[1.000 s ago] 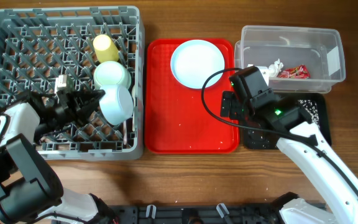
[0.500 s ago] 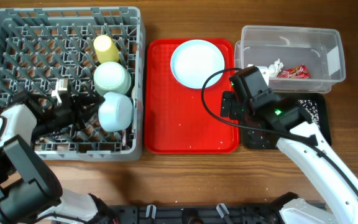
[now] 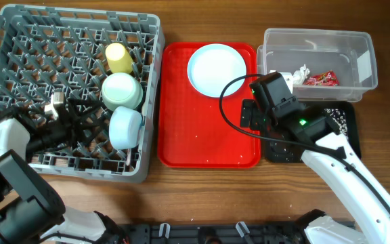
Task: Sort waste into correct bins and load items into the dishwasher rack
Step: 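Lower the bowl into the rack below the green bowl and release, then withdraw the left gripper from the rack toward the red tray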
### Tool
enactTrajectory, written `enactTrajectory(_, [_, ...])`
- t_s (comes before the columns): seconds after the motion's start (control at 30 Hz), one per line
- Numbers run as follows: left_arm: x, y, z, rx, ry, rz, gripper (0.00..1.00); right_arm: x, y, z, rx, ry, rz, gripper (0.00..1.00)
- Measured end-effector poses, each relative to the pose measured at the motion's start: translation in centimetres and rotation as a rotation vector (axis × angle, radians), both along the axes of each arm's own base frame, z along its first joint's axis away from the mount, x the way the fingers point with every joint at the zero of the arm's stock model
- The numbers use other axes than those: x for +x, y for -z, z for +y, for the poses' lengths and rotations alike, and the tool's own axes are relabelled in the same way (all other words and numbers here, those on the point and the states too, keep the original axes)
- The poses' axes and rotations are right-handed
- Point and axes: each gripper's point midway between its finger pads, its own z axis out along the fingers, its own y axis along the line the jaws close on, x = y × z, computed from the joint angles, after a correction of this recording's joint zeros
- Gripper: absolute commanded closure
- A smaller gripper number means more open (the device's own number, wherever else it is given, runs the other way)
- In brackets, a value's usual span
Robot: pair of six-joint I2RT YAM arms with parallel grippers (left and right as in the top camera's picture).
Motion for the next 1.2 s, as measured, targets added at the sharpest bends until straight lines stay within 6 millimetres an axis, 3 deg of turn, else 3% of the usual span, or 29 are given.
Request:
enactTrajectory(0.03, [0.2, -0.5, 0.2, 0.007, 0.000, -0.001, 0.26, 0.0, 0.0, 0.0, 0.000, 0.000, 0.000, 0.00])
enactTrajectory(0.07, [0.3, -1.1, 0.3, 0.015, -0.001, -0.005, 0.41, 0.0, 0.0, 0.0, 0.000, 0.000, 0.000, 0.00])
enactTrajectory(0.1, [0.6, -2.3, 0.6, 0.039, 0.001, -0.026, 0.88, 0.0, 0.0, 0.0, 0.000, 0.000, 0.000, 0.00])
enactTrajectory(0.13, [0.8, -3.5, 0.8, 0.064, -0.002, -0.046, 0.96, 0.0, 0.0, 0.0, 0.000, 0.000, 0.000, 0.00])
enactTrajectory(0.27, [0.3, -8.1, 0.1, 0.219, 0.024, -0.163, 0.96, 0.0, 0.0, 0.0, 0.000, 0.000, 0.000, 0.00])
enactTrajectory(0.33, [-0.9, -9.7, -2.2, 0.290, 0.084, -0.206, 0.96, 0.0, 0.0, 0.0, 0.000, 0.000, 0.000, 0.00])
enactTrajectory(0.43, [-2.0, -10.2, -5.3, 0.353, 0.189, -0.236, 0.96, 0.0, 0.0, 0.0, 0.000, 0.000, 0.000, 0.00])
enactTrajectory(0.5, [-2.8, -9.4, -8.3, 0.409, 0.310, -0.229, 0.96, 0.0, 0.0, 0.0, 0.000, 0.000, 0.000, 0.00])
enactTrajectory(0.6, [-3.9, -6.9, -11.1, 0.545, 0.446, -0.147, 0.96, 0.0, 0.0, 0.0, 0.000, 0.000, -0.001, 0.00])
enactTrajectory(0.77, [-5.0, -3.3, -12.9, 0.780, 0.546, -0.013, 0.96, 0.0, 0.0, 0.0, 0.000, 0.000, 0.000, 0.00])
enactTrajectory(0.97, [-4.5, -1.3, -8.8, 1.150, 0.407, 0.141, 0.96, 0.0, 0.0, 0.0, 0.000, 0.000, 0.000, 0.00])
enactTrajectory(1.2, [-4.1, -2.0, -0.1, 1.433, 0.053, 0.364, 0.96, 0.0, 0.0, 0.0, 0.000, 0.000, 0.000, 0.00])
